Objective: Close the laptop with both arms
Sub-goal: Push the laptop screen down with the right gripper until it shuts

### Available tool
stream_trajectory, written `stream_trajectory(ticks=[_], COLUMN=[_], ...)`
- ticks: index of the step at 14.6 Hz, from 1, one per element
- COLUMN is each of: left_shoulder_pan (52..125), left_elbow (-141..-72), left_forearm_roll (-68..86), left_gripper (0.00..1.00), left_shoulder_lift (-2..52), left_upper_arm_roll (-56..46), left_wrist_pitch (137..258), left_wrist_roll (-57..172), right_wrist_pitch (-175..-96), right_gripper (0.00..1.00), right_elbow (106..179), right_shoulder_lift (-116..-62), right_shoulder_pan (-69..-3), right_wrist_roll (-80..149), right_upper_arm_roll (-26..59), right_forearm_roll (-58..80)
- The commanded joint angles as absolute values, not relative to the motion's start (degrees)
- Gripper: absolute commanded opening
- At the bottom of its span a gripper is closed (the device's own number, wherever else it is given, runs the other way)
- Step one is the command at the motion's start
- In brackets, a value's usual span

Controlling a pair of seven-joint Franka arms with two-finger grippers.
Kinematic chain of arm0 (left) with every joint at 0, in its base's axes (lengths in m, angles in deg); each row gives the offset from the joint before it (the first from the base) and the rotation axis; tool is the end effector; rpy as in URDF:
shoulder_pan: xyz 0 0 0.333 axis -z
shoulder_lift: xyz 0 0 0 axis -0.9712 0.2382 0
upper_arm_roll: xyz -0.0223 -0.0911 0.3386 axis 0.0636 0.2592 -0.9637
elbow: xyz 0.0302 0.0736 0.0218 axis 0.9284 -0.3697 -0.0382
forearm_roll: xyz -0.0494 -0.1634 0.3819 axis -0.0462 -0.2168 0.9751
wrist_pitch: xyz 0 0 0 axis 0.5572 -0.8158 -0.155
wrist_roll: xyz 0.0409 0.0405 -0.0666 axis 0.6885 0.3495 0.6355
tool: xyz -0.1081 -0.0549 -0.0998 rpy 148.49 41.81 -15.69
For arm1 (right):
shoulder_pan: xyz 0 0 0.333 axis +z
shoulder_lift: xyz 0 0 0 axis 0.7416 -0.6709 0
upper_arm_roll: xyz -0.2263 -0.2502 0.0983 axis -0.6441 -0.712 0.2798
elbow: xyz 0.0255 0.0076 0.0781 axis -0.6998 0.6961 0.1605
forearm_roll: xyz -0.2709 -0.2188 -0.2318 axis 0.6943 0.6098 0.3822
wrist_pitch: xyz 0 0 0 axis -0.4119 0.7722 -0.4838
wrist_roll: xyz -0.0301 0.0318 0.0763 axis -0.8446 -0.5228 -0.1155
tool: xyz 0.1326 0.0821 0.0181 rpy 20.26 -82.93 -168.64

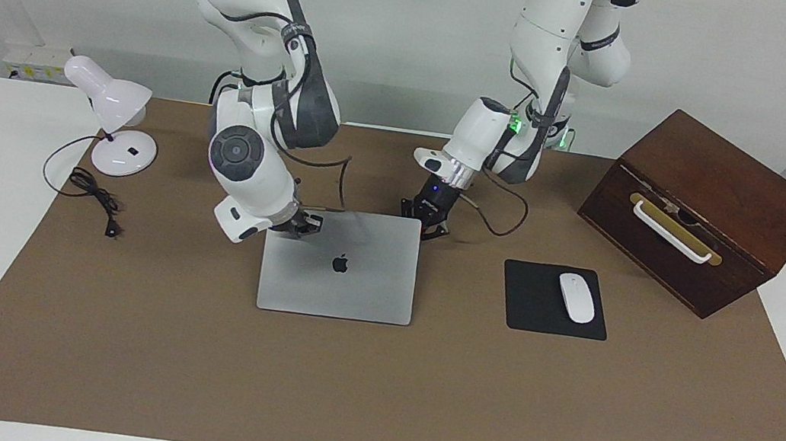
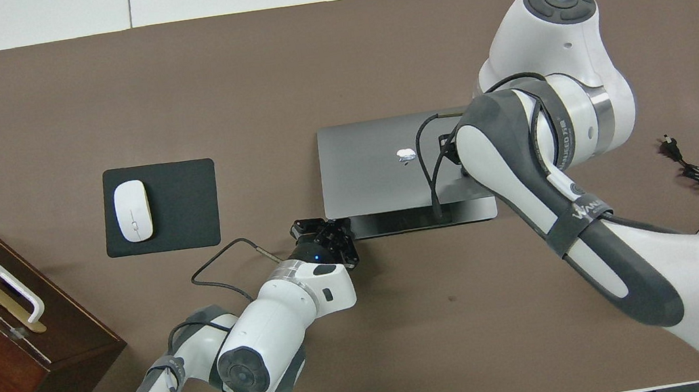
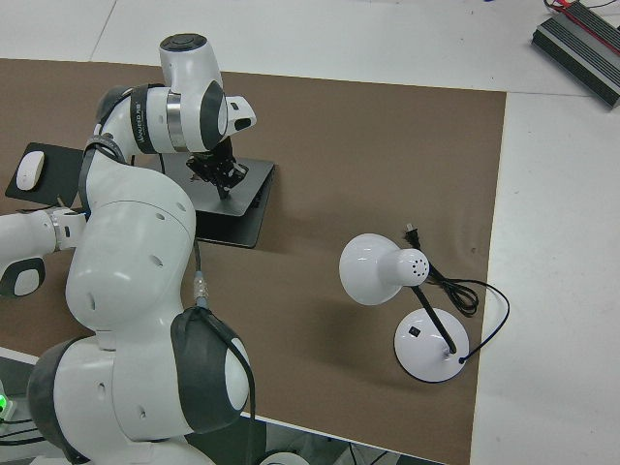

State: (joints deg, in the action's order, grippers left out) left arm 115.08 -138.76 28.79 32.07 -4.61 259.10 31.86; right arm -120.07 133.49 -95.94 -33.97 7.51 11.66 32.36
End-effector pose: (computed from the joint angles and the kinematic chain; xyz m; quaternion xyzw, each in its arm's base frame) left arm 0.4358 -0.3812 0.2382 0.8603 -0.3644 0.3398 0.1081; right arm 0.6284 0.2001 0.3464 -0.9869 0.0547 0.1463 0.0405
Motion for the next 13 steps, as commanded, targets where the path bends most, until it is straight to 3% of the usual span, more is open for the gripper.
stream_trajectory(ticks=[1, 13], left_shoulder_pan=[115.4, 114.9], left_elbow=[-140.4, -140.5], left_forearm_roll=[28.2, 28.2], left_gripper=[0.0, 0.0], left_shoulder_lift=[37.6, 37.6], left_upper_arm_roll=[-5.8, -5.9], left_wrist_pitch=[258.6, 258.7], left_wrist_roll=[29.8, 27.4], right_wrist_pitch=[-120.3, -119.8], right_gripper=[0.0, 0.0], right_elbow=[137.5, 143.1], right_shoulder_lift=[-93.3, -90.6], right_shoulder_pan=[-34.6, -34.1], right_wrist_roll=[7.1, 3.8], right_upper_arm_roll=[12.0, 12.1], right_forearm_roll=[30.7, 30.0])
